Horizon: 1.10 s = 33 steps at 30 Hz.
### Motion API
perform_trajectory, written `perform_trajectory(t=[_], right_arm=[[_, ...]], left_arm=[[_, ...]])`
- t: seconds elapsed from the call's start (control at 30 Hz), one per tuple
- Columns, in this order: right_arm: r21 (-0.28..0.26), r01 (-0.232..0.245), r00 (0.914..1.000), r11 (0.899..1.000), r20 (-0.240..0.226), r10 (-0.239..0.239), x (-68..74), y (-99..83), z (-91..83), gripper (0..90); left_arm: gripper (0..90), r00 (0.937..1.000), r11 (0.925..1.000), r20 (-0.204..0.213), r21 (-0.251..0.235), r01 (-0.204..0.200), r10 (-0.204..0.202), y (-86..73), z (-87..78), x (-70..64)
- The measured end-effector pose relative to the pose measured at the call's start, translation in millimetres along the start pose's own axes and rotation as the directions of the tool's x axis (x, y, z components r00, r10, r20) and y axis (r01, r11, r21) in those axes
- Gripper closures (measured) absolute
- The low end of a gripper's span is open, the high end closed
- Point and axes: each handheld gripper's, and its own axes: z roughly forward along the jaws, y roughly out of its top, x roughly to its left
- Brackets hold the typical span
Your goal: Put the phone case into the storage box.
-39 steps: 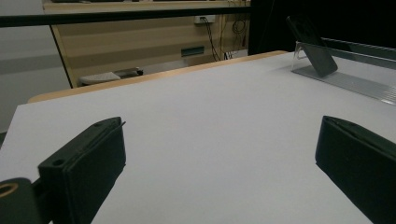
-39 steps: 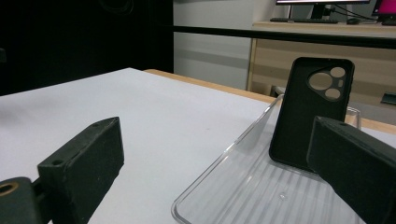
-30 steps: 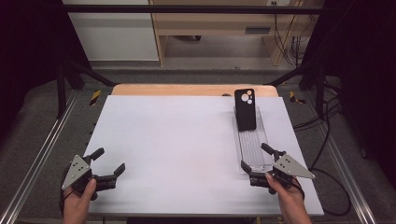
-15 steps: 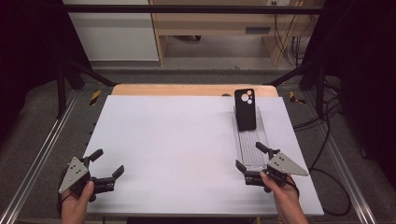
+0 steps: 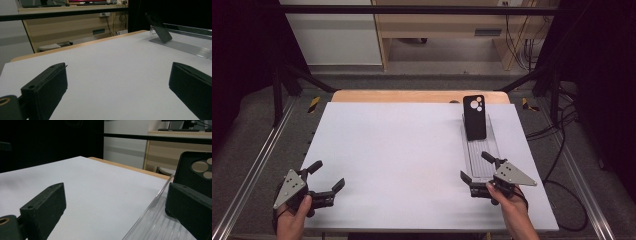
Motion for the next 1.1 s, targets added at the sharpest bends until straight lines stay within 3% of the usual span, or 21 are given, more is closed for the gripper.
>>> perform_trajectory(t=[1.1], right_arm=[[0.02, -0.005, 0.999, 1.0, -0.044, 0.006, 8.6, -7.8, 13.1, 3.1]], left_arm=[[2.2, 0.9999, 0.9999, 0.011, -0.009, -0.012, 0.013, 1.0, -0.2, -1.8]])
